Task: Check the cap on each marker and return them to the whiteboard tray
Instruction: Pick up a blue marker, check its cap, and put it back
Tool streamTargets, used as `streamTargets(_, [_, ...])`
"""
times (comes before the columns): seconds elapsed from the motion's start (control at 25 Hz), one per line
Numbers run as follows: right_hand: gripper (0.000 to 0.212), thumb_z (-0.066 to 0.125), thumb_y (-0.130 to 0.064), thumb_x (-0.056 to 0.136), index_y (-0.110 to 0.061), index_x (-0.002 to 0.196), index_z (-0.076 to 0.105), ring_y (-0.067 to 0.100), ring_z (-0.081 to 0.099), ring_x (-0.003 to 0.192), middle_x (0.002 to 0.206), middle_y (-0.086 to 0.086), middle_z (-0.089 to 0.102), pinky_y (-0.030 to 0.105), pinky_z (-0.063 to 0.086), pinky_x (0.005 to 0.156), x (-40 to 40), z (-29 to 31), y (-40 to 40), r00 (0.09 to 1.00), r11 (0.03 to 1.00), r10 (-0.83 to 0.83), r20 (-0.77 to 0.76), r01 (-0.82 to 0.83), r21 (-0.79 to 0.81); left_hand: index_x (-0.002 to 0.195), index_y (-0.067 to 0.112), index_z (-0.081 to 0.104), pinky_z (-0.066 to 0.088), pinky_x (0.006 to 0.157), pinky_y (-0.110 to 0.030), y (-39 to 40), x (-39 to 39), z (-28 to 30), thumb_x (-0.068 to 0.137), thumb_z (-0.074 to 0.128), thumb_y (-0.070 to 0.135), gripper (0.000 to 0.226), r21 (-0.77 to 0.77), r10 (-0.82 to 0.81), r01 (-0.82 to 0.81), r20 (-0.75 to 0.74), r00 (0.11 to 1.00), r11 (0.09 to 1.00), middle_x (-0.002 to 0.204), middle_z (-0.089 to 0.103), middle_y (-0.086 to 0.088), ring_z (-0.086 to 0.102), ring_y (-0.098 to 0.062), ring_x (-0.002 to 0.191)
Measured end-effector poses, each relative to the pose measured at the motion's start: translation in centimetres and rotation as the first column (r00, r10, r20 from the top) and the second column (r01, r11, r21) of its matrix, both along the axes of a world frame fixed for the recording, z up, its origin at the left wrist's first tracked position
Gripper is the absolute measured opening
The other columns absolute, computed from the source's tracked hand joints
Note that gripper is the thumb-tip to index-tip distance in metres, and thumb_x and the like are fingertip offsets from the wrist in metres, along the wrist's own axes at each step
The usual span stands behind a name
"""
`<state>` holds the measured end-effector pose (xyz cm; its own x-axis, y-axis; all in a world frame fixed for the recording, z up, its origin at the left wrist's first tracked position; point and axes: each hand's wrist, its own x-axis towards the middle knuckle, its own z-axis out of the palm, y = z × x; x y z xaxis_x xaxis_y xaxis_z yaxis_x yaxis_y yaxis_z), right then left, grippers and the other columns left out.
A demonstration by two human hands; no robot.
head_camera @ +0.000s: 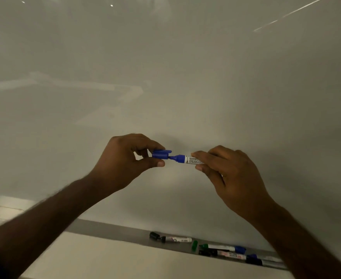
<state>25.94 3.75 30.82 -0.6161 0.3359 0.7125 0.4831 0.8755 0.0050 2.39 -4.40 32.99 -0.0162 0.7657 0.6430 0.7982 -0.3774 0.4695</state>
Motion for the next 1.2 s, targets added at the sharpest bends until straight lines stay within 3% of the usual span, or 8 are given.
streamTargets(0.4, [0.030, 0.055, -0.025, 0.091, -0.013, 0.116, 0.064, 0.017, 0.054, 0.066, 0.082, 0.004, 0.064, 0.029, 0.042, 0.060, -0.5, 1.1, -0.7, 0.998, 0.998, 0.060, 0.014, -0.059, -0.018, 0.100, 0.027, 0.072, 0.044, 0.068, -0.005, -0.3, 1.3, -0.2, 0.072, 0.076, 0.029, 0.028, -0.067, 0.006, 0.000, 0.095, 0.995, 0.998, 0.078, 0.070, 0.016, 0.063, -0.004, 0.078])
streamTargets(0.56, [0.029, 0.054, -0.026, 0.091, -0.014, 0.116, 0.065, 0.017, 0.054, 0.067, 0.082, 0.003, 0.064, 0.033, 0.045, 0.059, -0.6, 1.2, -0.9, 0.997, 0.997, 0.076, 0.005, -0.075, -0.024, 0.093, 0.026, 0.072, 0.046, 0.057, -0.012, -0.4, 1.2, -0.1, 0.079, 0.070, 0.030, 0.015, -0.167, -0.034, 0.050, 0.099, 0.995, 0.985, 0.068, 0.070, 0.006, 0.062, -0.010, 0.062])
streamTargets(0.64, [0.028, 0.054, -0.026, 0.091, -0.014, 0.114, 0.066, 0.018, 0.055, 0.066, 0.081, 0.004, 0.065, 0.035, 0.046, 0.058, -0.6, 1.2, -1.0, 0.996, 0.996, 0.091, 0.000, -0.091, -0.023, 0.088, 0.025, 0.073, 0.046, 0.055, -0.011, -0.6, 1.3, -0.2, 0.081, 0.070, 0.026, 0.008, -0.168, -0.049, 0.065, 0.096, 0.994, 0.984, 0.065, 0.069, 0.008, 0.062, -0.010, 0.060])
streamTargets(0.8, [0.033, 0.048, -0.030, 0.093, -0.011, 0.111, 0.067, 0.018, 0.054, 0.063, 0.077, 0.005, 0.065, 0.031, 0.046, 0.055, -0.7, 1.2, -1.1, 0.993, 0.993, 0.117, -0.031, -0.118, -0.008, 0.090, 0.023, 0.074, 0.050, 0.057, -0.023, -0.6, 1.9, -0.4, 0.082, 0.070, 0.022, 0.009, -0.122, -0.053, 0.064, 0.091, 0.994, 0.990, 0.066, 0.071, 0.005, 0.062, -0.015, 0.059])
streamTargets(1.0, [0.035, 0.045, -0.032, 0.093, -0.012, 0.111, 0.067, 0.016, 0.054, 0.062, 0.077, 0.004, 0.065, 0.032, 0.048, 0.054, -0.8, 0.6, -0.9, 0.993, 0.993, 0.116, -0.036, -0.117, -0.020, 0.091, 0.025, 0.073, 0.043, 0.055, -0.011, -0.1, 1.8, -1.0, 0.082, 0.070, 0.023, 0.010, -0.119, -0.054, 0.059, 0.046, 0.997, 0.991, 0.061, 0.066, 0.013, 0.059, -0.011, 0.060])
streamTargets(1.2, [0.030, 0.051, -0.032, 0.093, -0.016, 0.114, 0.065, 0.015, 0.054, 0.066, 0.082, 0.002, 0.066, 0.031, 0.047, 0.056, -1.2, -0.8, 0.4, 0.993, 0.988, 0.108, -0.044, -0.112, -0.105, 0.095, 0.026, 0.072, 0.040, 0.054, -0.010, 1.1, 0.9, -2.2, 0.083, 0.067, 0.028, 0.013, -0.187, -0.049, 0.050, 0.011, 0.999, 0.981, 0.066, 0.068, 0.003, 0.056, -0.014, 0.063])
